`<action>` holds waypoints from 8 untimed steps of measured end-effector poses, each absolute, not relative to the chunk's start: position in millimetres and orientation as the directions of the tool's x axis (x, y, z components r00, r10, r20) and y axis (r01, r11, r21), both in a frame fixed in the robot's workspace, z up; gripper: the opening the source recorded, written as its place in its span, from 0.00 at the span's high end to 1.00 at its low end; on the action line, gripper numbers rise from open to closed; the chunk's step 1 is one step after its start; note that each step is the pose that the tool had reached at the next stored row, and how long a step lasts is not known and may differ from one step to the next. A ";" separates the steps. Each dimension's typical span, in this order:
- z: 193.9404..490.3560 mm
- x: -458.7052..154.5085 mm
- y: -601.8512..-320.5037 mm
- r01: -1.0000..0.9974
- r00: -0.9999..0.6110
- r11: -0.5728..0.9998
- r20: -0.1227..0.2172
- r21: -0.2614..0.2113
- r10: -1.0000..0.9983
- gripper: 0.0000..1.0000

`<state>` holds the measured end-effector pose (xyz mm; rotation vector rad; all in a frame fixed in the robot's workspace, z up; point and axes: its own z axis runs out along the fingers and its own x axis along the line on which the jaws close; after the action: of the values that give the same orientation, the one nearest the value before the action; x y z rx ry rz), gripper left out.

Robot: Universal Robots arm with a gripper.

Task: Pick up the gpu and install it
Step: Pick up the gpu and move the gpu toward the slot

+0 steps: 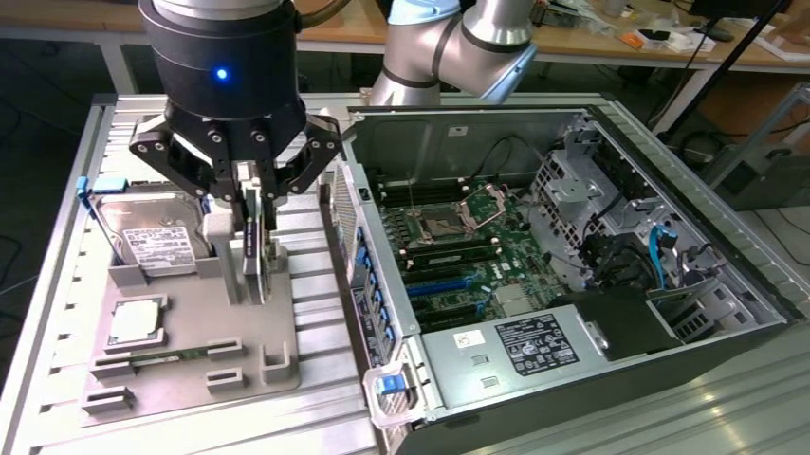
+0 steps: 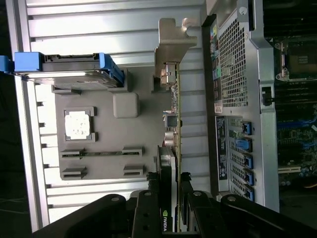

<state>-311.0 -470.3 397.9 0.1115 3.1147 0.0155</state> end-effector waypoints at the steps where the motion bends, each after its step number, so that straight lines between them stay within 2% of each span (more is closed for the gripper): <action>1: 399.3 -311.0 -470.3 0.071 -0.997 0.997 -0.024 0.011 0.072 0.73; 8: 407.2 -311.0 -470.3 0.071 -0.997 0.997 -0.024 0.011 0.072 0.73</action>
<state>-311.0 -470.3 407.2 0.1115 3.1149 0.0155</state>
